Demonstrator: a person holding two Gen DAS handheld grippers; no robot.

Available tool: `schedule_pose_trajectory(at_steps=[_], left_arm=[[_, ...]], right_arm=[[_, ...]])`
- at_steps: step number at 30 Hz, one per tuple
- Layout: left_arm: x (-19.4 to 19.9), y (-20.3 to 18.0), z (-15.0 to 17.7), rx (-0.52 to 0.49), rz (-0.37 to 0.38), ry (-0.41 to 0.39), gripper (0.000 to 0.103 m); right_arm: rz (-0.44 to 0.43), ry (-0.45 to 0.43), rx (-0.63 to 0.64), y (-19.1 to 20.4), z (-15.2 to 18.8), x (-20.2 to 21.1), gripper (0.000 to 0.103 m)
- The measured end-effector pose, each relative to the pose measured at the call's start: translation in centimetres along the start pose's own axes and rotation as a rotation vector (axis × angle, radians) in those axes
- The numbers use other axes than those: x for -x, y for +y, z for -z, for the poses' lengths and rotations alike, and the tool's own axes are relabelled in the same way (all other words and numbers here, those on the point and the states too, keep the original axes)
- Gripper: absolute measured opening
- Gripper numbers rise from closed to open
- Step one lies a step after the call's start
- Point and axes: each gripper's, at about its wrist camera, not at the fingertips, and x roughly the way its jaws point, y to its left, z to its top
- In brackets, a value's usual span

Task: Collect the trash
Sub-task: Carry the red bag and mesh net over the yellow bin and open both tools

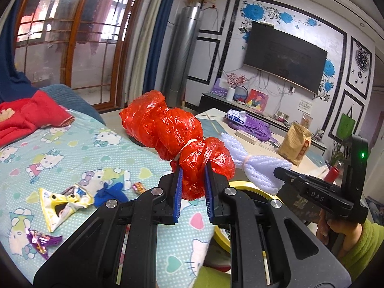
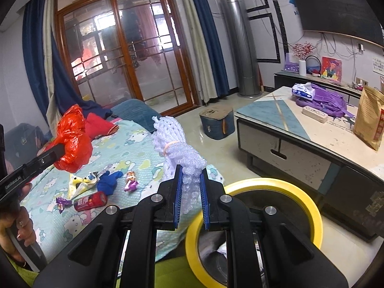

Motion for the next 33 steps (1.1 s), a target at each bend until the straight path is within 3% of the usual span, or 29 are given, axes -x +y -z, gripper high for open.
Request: schedule_pose_trajectory(at_steps=[24, 33], left_arm=[[-3.0, -9.2, 4.5, -0.205, 0.149, 0.124, 0.011], [-4.8, -11.0, 6.4, -0.256, 0.189, 0.184, 0.011]], right_arm=[[0.144, -0.009, -0.086, -5.7, 3.4, 3.8, 0.014], [0.209, -0.002, -0.117, -7.4, 4.5, 4.4, 0.014]])
